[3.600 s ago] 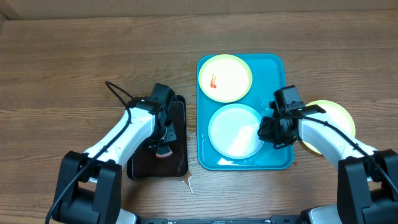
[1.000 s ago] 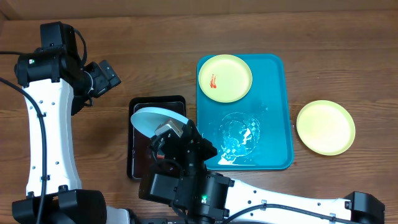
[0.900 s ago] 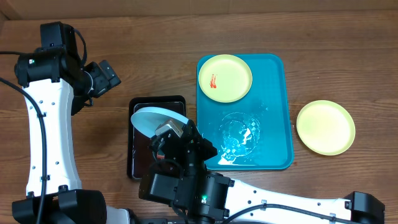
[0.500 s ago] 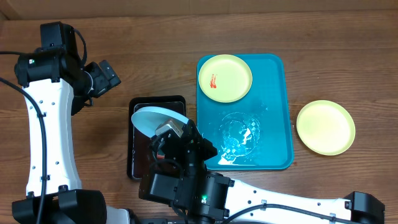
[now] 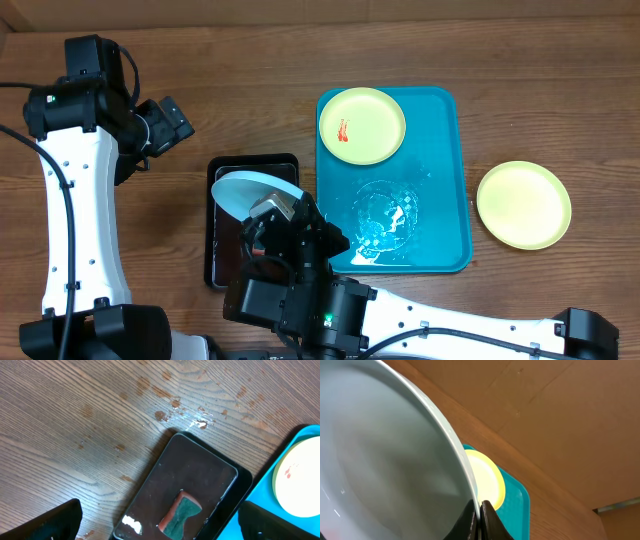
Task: Clean dirty plates on tray and stack at the side
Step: 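Swing the tilted white plate back up over the teal tray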
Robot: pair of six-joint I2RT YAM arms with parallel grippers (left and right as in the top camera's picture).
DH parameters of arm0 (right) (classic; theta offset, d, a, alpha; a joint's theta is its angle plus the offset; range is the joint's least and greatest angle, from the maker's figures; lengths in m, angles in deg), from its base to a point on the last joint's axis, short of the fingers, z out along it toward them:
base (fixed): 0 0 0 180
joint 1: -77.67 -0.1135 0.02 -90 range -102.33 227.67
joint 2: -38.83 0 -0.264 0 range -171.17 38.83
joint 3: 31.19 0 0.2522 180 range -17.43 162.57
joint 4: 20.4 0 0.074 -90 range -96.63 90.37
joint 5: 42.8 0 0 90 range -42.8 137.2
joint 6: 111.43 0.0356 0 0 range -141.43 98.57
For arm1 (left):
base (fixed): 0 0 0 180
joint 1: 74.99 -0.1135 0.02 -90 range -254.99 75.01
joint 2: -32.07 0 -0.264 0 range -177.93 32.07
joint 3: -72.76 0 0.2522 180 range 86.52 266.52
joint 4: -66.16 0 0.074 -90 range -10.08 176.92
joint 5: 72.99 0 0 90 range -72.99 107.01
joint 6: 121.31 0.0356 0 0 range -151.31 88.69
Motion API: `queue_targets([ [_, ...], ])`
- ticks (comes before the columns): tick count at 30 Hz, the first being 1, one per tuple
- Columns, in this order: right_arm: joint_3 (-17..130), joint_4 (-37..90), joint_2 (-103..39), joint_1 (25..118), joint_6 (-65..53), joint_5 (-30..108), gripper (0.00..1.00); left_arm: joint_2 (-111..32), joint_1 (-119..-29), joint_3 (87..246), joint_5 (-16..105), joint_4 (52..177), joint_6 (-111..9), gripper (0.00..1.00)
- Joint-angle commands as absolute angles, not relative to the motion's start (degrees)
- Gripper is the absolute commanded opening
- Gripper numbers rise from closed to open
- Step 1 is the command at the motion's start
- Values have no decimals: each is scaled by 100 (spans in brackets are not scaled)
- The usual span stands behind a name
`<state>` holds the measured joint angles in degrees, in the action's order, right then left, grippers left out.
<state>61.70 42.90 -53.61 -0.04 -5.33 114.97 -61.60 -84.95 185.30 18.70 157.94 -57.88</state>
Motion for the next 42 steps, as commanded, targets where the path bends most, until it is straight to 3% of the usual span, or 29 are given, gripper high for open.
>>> queue_targets([
  [1, 6290, 4247, -5377, -11, -452, 11663, 4, -6144, -8510, 18603, 1809, 15785, -5679, 100],
  [19, 6290, 4249, -5377, -9, -452, 11665, 4, -6144, -8510, 18603, 1809, 15785, -5679, 100],
  [25, 6288, 4312, -5377, 533, 14, 11516, 4, -6144, -8510, 18603, 1809, 15785, -5681, 100],
  [30, 6288, 4279, -5377, 1559, 374, 9020, 4, -6144, -8510, 18603, 1809, 15785, -5681, 100],
  [33, 6288, 4406, -5377, 1784, 435, 8607, 4, -6144, -8510, 18603, 1809, 15785, -5681, 100],
  [36, 6290, 4295, -5377, 1701, 374, 8627, 4, -6144, -8510, 18603, 1809, 15785, -5679, 100],
  [42, 6290, 4199, -5377, 1342, 278, 10089, 4, -6144, -8510, 18603, 1809, 15785, -5679, 100],
])
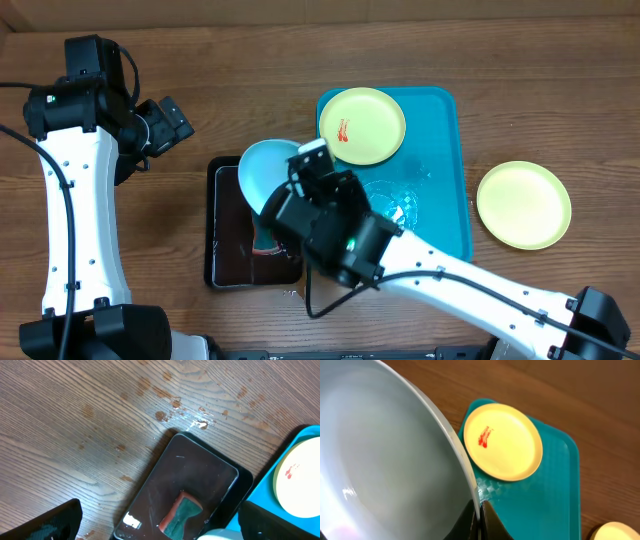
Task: Clean dirty plates on tray and stack at the side
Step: 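Swing the tilted white plate back up over the teal tray, then carry the white plate right and stack it on the yellow plate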
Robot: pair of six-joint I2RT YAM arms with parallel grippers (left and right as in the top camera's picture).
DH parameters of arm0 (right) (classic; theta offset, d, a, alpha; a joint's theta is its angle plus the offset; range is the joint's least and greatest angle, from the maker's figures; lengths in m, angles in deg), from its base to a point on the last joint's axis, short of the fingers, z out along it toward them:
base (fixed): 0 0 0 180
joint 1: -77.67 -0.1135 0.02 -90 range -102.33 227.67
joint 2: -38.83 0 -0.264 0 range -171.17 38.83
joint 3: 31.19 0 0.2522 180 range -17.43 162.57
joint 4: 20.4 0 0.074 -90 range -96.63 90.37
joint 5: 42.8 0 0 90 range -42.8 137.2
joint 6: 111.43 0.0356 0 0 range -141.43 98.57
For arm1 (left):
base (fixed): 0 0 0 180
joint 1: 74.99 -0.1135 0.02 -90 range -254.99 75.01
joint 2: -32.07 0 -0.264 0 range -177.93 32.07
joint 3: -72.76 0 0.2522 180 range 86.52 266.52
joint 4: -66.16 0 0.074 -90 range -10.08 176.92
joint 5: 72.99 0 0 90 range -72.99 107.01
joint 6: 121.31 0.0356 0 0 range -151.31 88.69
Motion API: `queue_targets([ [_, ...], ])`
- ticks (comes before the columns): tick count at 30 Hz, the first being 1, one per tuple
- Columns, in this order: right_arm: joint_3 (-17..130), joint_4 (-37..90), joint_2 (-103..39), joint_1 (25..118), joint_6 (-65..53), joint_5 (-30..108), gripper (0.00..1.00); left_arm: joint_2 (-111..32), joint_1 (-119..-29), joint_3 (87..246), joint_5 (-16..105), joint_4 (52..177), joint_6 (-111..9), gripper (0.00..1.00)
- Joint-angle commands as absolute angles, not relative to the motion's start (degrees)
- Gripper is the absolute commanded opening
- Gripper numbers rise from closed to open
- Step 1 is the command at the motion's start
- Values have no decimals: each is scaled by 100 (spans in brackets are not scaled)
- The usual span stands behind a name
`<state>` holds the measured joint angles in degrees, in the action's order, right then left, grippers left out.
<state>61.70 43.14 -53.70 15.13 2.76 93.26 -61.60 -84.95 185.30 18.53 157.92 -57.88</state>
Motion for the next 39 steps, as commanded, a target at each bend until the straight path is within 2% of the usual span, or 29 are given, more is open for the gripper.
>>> queue_targets([
  [1, 6290, 4135, -5379, 1229, 42, 10240, 4, -6144, -8510, 18603, 1809, 15785, -5681, 100],
  [8, 6288, 3814, -5379, 558, -673, 11741, 4, -6147, -8510, 18603, 1809, 15785, -5681, 100],
  [16, 6288, 3818, -5379, 551, -489, 11643, 4, -6147, -8510, 18603, 1809, 15785, -5681, 100],
  [20, 6288, 3936, -5379, 1093, 123, 10329, 4, -6144, -8510, 18603, 1809, 15785, -5681, 100],
  [24, 6290, 3947, -5361, 2179, 647, 7842, 4, -6144, -8510, 18603, 1809, 15785, -5681, 100],
  [28, 6292, 3934, -5250, 3703, 737, 5300, 4, -6147, -8510, 18603, 1809, 15785, -5681, 100],
  [32, 6292, 4067, -5012, 5394, 739, 3440, 4, -6144, -8510, 18603, 1809, 15785, -5681, 100],
  [35, 6290, 4496, -4968, 6638, 779, 3134, 4, -6144, -8510, 18603, 1809, 15785, -5681, 100],
  [39, 6264, 5698, -5064, 8247, 772, 3635, 4, -6144, -8510, 18603, 1809, 15785, -5679, 100],
])
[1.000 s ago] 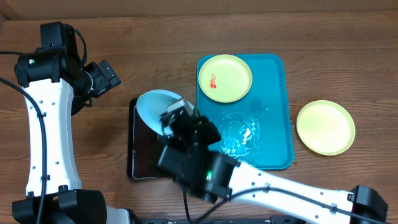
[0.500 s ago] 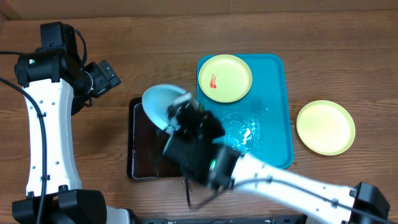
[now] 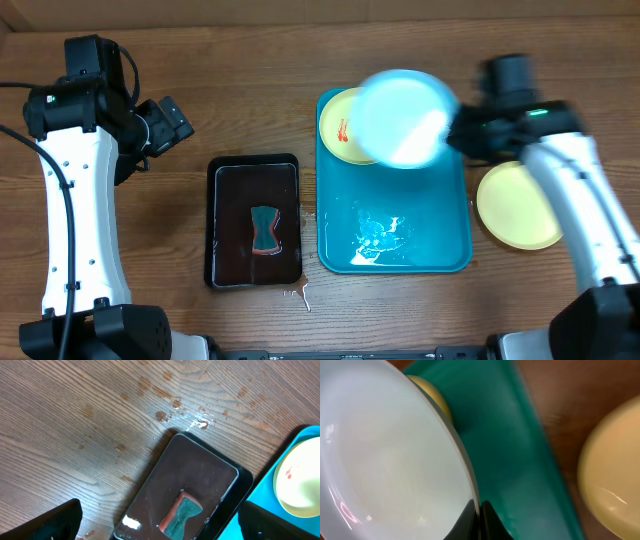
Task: Clean dirty plates on tray and stack at the side
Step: 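Carry the white plate right and stack it on the yellow plate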
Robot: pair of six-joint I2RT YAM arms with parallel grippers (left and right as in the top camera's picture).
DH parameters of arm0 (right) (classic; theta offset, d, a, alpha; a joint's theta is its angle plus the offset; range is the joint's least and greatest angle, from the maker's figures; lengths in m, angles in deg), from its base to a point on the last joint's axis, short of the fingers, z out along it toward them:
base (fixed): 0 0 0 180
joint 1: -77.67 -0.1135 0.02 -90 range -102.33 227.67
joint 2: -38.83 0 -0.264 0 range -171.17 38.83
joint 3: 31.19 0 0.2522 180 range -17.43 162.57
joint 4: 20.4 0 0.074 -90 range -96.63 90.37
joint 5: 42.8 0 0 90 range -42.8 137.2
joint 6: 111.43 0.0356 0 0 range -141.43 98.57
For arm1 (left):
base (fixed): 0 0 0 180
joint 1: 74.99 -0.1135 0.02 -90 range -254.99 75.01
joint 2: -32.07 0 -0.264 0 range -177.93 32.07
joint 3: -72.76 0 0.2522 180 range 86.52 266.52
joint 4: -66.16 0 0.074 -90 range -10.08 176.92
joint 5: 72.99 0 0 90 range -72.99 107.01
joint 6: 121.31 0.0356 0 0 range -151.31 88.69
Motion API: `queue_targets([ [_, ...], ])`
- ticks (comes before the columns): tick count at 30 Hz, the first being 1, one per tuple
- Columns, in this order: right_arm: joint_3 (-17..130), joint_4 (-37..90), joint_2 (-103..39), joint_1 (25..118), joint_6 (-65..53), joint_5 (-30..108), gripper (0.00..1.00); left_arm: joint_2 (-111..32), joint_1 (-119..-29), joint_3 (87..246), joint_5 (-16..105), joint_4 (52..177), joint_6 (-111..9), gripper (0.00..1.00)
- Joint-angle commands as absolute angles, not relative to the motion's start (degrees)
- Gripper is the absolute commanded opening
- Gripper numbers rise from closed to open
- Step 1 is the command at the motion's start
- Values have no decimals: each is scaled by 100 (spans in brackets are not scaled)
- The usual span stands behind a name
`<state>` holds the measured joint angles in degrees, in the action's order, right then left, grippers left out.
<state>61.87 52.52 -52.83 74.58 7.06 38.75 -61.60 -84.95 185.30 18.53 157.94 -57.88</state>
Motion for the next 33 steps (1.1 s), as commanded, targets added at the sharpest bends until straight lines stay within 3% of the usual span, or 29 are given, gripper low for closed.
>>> queue_targets([
  [1, 6225, 5910, -5077, 8529, 761, 3798, 4, -6144, -8510, 18603, 1809, 15785, -5681, 100],
  [6, 5602, 6233, -5082, 9775, 643, 4395, 4, -6147, -8510, 18603, 1809, 15785, -5681, 100],
  [11, 4553, 5517, -5082, 10448, 647, 4190, 4, -6147, -8510, 18600, 1809, 15785, -5681, 100],
  [18, 3545, 4476, -5082, 10627, 726, 4354, 4, -6147, -8510, 18603, 1809, 15785, -5681, 100],
  [33, 4780, 5573, -4308, 10640, 715, 4480, 4, -6144, -8510, 18603, 1809, 15785, -5679, 100],
])
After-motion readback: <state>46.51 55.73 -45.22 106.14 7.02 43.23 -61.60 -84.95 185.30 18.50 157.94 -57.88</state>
